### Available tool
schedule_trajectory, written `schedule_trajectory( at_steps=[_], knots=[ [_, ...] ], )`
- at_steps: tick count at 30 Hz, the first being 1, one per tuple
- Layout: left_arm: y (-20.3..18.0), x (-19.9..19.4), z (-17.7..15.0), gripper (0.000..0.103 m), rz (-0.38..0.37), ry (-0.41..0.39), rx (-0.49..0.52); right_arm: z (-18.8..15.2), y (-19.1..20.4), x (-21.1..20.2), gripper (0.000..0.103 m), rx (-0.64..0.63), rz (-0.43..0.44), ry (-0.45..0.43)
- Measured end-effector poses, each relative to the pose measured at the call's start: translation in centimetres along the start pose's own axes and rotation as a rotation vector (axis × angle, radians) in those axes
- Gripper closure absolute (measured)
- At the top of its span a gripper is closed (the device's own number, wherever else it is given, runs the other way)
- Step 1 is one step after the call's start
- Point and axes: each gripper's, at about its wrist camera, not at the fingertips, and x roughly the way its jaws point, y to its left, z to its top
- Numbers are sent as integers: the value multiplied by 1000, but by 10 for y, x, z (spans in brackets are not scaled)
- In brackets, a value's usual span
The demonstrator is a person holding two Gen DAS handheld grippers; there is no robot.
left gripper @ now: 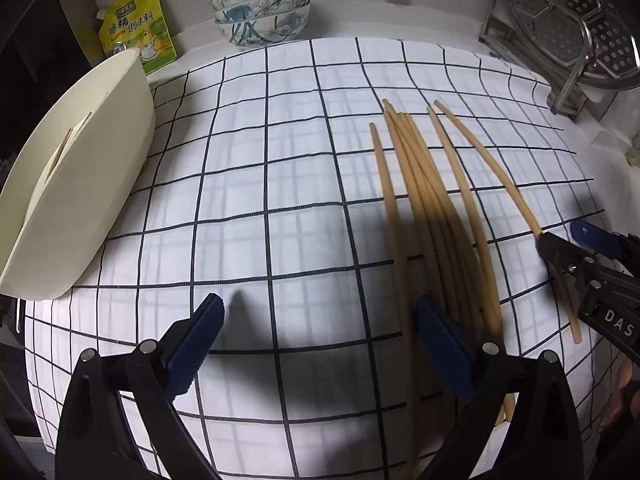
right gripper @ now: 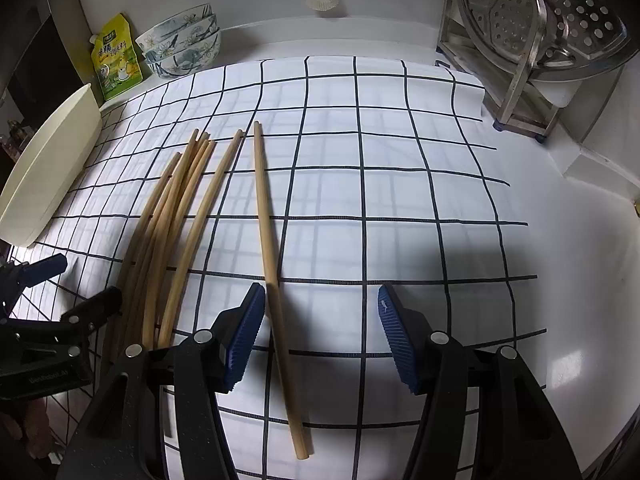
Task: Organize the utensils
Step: 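Close the left tool on a chopstick while the right tool grasps another, then carry both held chopsticks over the white basin and lower them in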
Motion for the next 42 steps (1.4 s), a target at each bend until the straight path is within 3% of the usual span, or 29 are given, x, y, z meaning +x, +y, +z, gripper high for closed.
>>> schedule_trajectory(
  at_steps=[11,15,19,21,24,25,26,34,42],
  knots=[
    [4,5,9,10,24,-13,-38,7,6,7,47,-35,-11,1],
    [2,4,14,26,0,-26,-42,12,14,12,47,-74,-20,-5],
    [-5,1,16,53,-39,-32,-27,14,22,13,50,-106,-17,-13],
    [-9,-1,17,72,-49,-36,-7,14,25,13,61,-116,5,-13],
    [-10,-1,16,92,-60,-37,0,13,32,11,81,-134,17,-13],
    [-9,-1,16,94,-67,-34,0,13,33,10,92,-133,14,-11],
    [-8,-1,16,95,-72,-31,-1,14,33,11,96,-128,15,-7],
    [6,-3,21,96,-100,14,-9,17,14,0,97,37,101,10],
    [28,-30,29,96,-110,-24,-8,21,24,-33,97,83,127,-36]
  ],
)
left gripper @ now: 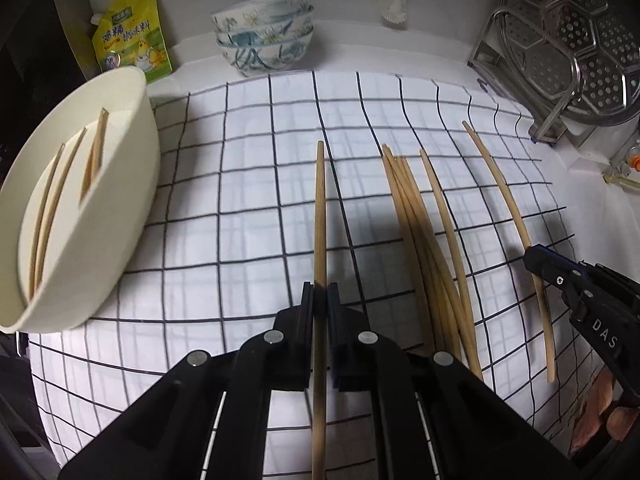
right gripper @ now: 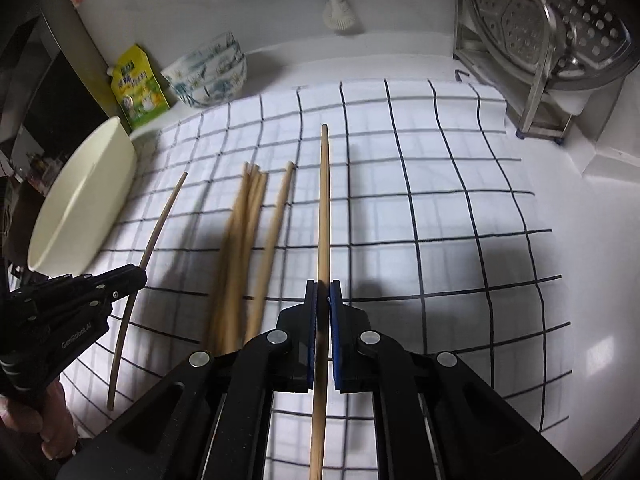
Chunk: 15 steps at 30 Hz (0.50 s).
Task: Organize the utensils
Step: 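Carry both held chopsticks over the white basin and lower them in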
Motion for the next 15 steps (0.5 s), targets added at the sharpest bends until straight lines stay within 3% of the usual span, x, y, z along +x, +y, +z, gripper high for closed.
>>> schedule_trajectory(
  at_steps=[8,15],
  knots=[
    [29,-42,16,96,-19,-77,-6,17,36,-29,97,-4,27,-71],
    [71,-77,27,96,-16,-158,-30,40,92,-36,97,-57,65,-115]
  ],
)
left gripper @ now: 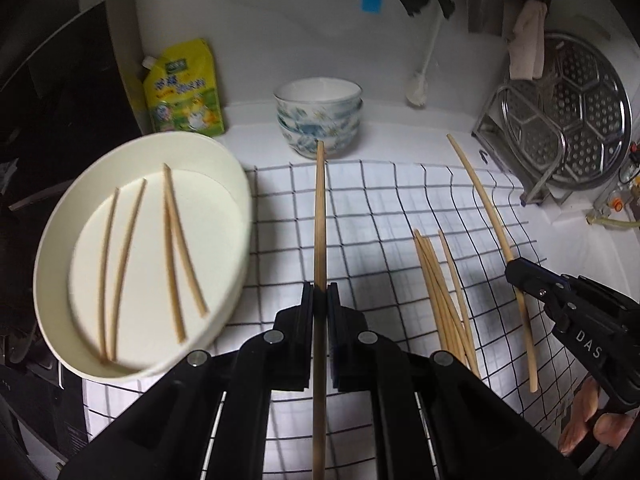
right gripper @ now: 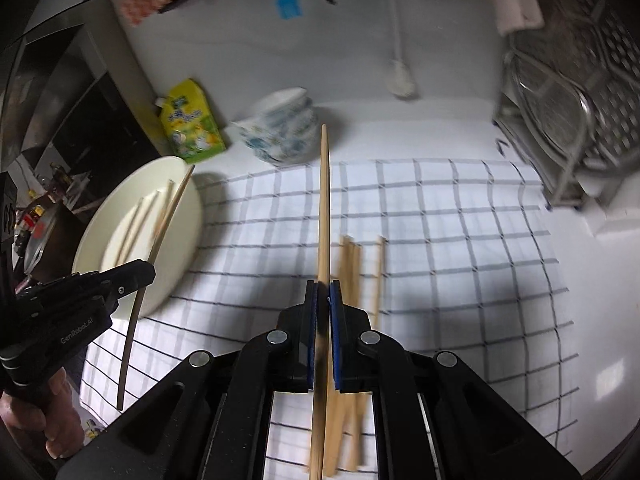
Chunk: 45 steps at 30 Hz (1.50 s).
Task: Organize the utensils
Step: 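Carry both held chopsticks over the white basin and lower them in, then open both tools to release the chopsticks into the basin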
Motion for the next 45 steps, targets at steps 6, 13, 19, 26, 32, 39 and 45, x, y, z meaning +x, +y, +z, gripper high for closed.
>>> schedule_trajectory(
  at_steps=[6,13,19,26,32,39,45],
  knots=[
    [47,-20,11,96,24,-44,-40,22,53,10,97,-47,65,-29],
    [107,-38,21,96,71,-79,-97,39,118,41,97,-98,152,-15],
    [167,-33,30,96,126,-75,-159,55,175,69,97,-165,191,-5],
    [204,-13,39,96,149,-68,-175,70,221,112,97,-190,217,49],
    [217,13,37,96,154,-49,-182,72,229,143,97,-180,199,103],
    [219,32,31,96,155,-32,-171,62,219,171,97,-147,157,178],
    [220,41,29,95,160,-8,-173,59,218,174,97,-148,145,186]
  ],
)
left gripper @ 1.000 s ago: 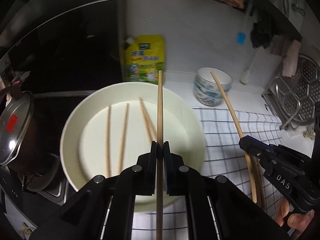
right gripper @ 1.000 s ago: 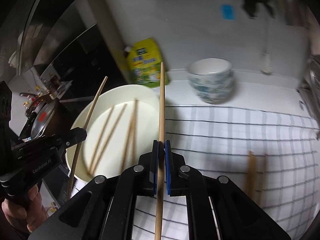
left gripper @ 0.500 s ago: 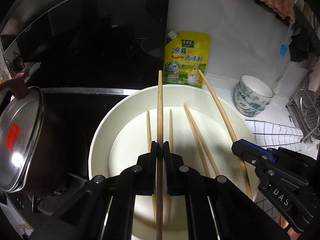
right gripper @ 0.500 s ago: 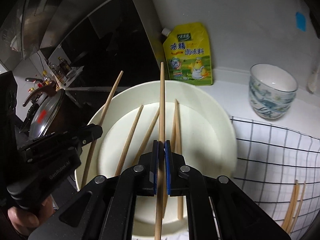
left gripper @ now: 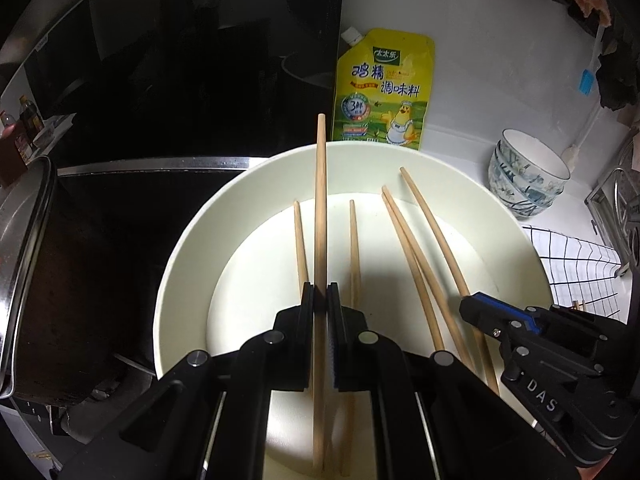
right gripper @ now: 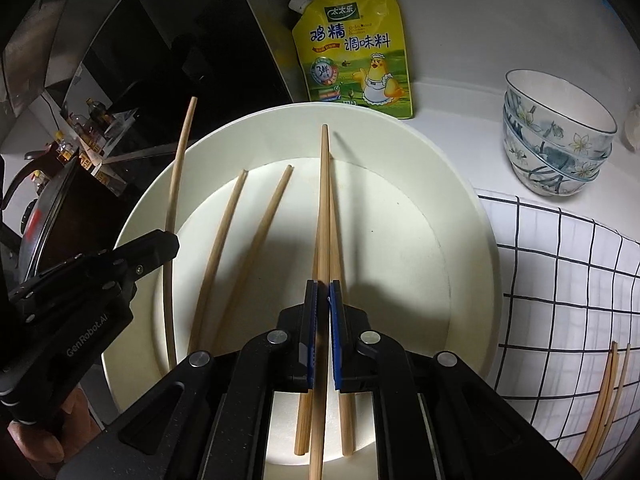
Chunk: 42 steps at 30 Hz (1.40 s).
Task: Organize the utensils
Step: 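Open both tools to release the chopsticks into the basin, then withdraw both open tools from the basin toward the remaining chopsticks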
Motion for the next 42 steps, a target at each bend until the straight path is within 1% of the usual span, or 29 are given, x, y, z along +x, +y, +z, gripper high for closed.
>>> schedule_trajectory(
  at_steps=[1,3,4,5,6,8,10,16,18,23,28,33,35,42],
  knots=[
    [0,1,0,95,3,5,-1,0,0,-1,97,-1,-1,1],
    [2,0,1,91,7,8,-11,0,0,-4,93,-3,-11,-12],
    [3,-1,1,83,8,7,-18,0,0,-6,86,-3,-15,-20],
    [5,-3,1,72,11,1,-26,0,0,-10,82,-2,-19,-30],
    [6,-5,1,60,16,-4,-30,0,0,-11,82,-1,-19,-35],
    [9,-10,1,47,25,-21,-40,-1,-1,-16,82,1,-19,-43],
    [11,-16,0,46,29,-35,-48,-4,0,-20,81,-1,-21,-50],
    [11,-30,-2,38,42,-56,-56,-8,-1,-28,78,-1,-22,-55],
    [11,-34,-4,33,43,-57,-59,-11,-1,-33,78,-1,-22,-60],
    [9,-46,-8,32,48,-65,-63,-18,1,-47,75,-5,-18,-74],
    [6,-58,-12,29,52,-79,-63,-24,2,-58,73,-13,-16,-82],
    [1,-69,-13,28,59,-87,-60,-30,0,-69,66,-13,-13,-90],
    [-1,-73,-14,26,59,-92,-62,-33,-2,-74,64,-16,-14,-95],
    [-14,-85,-19,26,63,-107,-52,-42,-10,-92,62,-11,-16,-111]
  ],
)
